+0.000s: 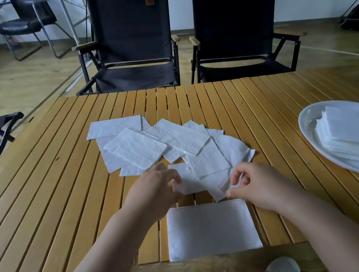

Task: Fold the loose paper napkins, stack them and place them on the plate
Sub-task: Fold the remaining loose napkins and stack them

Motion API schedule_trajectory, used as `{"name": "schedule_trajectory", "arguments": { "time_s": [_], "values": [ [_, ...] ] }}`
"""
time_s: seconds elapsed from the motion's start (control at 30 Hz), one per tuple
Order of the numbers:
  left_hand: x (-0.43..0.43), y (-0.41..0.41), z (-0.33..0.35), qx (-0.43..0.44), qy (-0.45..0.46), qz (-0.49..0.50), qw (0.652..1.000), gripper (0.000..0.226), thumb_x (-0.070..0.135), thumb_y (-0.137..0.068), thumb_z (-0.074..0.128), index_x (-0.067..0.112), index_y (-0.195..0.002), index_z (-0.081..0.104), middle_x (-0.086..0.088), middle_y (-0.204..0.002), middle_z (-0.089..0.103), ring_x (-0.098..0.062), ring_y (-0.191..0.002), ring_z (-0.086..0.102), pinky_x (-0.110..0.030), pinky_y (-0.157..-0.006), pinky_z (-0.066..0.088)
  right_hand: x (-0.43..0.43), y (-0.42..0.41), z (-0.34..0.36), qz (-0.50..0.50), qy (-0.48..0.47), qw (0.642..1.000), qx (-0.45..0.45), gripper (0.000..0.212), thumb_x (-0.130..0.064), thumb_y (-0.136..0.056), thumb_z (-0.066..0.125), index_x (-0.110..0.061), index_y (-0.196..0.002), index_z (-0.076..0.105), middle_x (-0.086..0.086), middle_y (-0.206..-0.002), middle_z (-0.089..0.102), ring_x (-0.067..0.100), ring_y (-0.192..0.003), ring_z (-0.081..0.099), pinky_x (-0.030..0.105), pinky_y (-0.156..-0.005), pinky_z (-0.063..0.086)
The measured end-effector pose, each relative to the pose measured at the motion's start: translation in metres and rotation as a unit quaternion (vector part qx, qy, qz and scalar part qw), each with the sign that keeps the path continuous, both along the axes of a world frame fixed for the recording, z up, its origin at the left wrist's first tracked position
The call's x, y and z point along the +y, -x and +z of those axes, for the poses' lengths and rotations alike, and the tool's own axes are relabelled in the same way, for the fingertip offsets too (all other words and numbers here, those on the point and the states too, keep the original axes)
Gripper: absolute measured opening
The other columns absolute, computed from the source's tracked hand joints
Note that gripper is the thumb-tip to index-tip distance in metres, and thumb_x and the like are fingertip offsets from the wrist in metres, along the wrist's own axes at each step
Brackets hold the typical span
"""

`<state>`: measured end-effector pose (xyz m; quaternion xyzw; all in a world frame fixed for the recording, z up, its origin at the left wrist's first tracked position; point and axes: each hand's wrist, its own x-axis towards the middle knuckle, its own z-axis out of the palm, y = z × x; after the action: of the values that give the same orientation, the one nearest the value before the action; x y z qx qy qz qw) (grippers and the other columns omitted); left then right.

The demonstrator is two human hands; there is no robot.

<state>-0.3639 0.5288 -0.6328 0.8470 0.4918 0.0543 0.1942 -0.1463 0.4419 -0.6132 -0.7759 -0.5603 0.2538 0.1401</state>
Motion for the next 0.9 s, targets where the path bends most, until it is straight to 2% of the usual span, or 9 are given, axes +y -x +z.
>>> {"name": "schedule_trajectory", "arguments": {
  "time_s": [0.27,0.37,0.43,0.5,0.63,0.7,0.77,0.83,0.9],
  "values": [
    [0.007,-0.002,-0.01,-0.044,-0.047,-0.014,0.998,0.006,0.029,-0.094,0.063,0.029,-0.096,0.069,0.012,-0.121,0.056,-0.01,-0.112,0.044,-0.026,-0.084,0.048,0.004,0.002,-0.011,0.003,-0.027,0.999,0.018,0.018,-0.035,-0.085,0.074,-0.032,-0.097,0.061,-0.007,-0.082,0.062,0.009,-0.074,0.06,0.021,-0.06,0.046],
    [0.008,-0.003,-0.006,-0.122,-0.051,0.003,0.991,0.005,0.029,-0.095,0.061,0.033,-0.093,0.062,0.015,-0.123,0.058,-0.008,-0.117,0.042,-0.022,-0.089,0.042,0.003,0.002,-0.012,0.013,-0.057,0.998,0.02,0.034,-0.031,-0.085,0.073,-0.033,-0.117,0.06,-0.011,-0.093,0.059,0.006,-0.078,0.058,0.018,-0.063,0.046],
    [0.009,-0.004,0.001,-0.2,-0.01,0.024,0.979,0.01,0.03,-0.096,0.058,0.038,-0.091,0.058,0.015,-0.121,0.061,-0.009,-0.115,0.05,-0.03,-0.093,0.05,0.004,0.002,-0.012,0.027,-0.086,0.996,0.019,0.049,-0.032,-0.084,0.075,-0.036,-0.129,0.055,-0.015,-0.109,0.055,0.002,-0.079,0.052,0.015,-0.063,0.043],
    [0.008,-0.005,0.007,-0.266,0.024,0.034,0.963,0.012,0.027,-0.097,0.057,0.037,-0.091,0.058,0.014,-0.114,0.066,-0.012,-0.104,0.062,-0.036,-0.087,0.056,0.005,0.004,-0.011,0.034,-0.114,0.992,0.034,0.06,-0.038,-0.083,0.078,-0.038,-0.137,0.052,-0.017,-0.122,0.051,-0.001,-0.087,0.049,0.011,-0.065,0.038],
    [0.005,-0.004,0.016,-0.342,0.027,0.035,0.939,0.013,0.018,-0.098,0.058,0.029,-0.091,0.059,0.011,-0.096,0.07,-0.005,-0.086,0.064,-0.03,-0.072,0.052,0.005,0.009,-0.006,0.042,-0.155,0.984,0.073,0.069,-0.058,-0.073,0.078,-0.042,-0.135,0.052,-0.027,-0.124,0.045,-0.002,-0.109,0.045,0.011,-0.074,0.037],
    [0.003,-0.003,0.019,-0.374,0.031,0.044,0.926,0.009,0.02,-0.098,0.058,0.027,-0.092,0.059,0.007,-0.091,0.07,-0.021,-0.068,0.061,-0.04,-0.062,0.051,0.005,0.013,-0.001,0.061,-0.145,0.984,0.082,0.078,-0.07,-0.067,0.072,-0.043,-0.137,0.05,-0.03,-0.129,0.04,-0.003,-0.121,0.038,0.013,-0.082,0.036],
    [0.002,-0.002,0.024,-0.393,0.022,0.058,0.917,0.008,0.023,-0.099,0.057,0.027,-0.092,0.059,0.007,-0.088,0.071,-0.036,-0.072,0.06,-0.043,-0.061,0.052,0.004,0.017,0.002,0.089,-0.136,0.983,0.088,0.083,-0.075,-0.062,0.067,-0.043,-0.137,0.05,-0.034,-0.129,0.038,-0.009,-0.122,0.034,0.017,-0.09,0.035],
    [0.0,-0.003,0.028,-0.411,0.019,0.067,0.909,0.009,0.023,-0.099,0.056,0.025,-0.092,0.06,0.008,-0.084,0.071,-0.036,-0.072,0.058,-0.035,-0.058,0.046,0.004,0.019,-0.001,0.097,-0.143,0.981,0.085,0.063,-0.066,-0.071,0.072,-0.042,-0.127,0.057,-0.037,-0.121,0.046,-0.014,-0.115,0.04,0.013,-0.089,0.037],
    [-0.001,-0.002,0.031,-0.422,0.025,0.082,0.902,0.009,0.022,-0.099,0.055,0.023,-0.092,0.061,0.006,-0.079,0.071,-0.026,-0.057,0.046,-0.028,-0.051,0.038,0.005,0.02,-0.003,0.064,-0.168,0.979,0.096,0.019,-0.047,-0.085,0.073,-0.036,-0.099,0.067,-0.026,-0.095,0.059,-0.006,-0.092,0.055,0.008,-0.073,0.04]
  ]
}}
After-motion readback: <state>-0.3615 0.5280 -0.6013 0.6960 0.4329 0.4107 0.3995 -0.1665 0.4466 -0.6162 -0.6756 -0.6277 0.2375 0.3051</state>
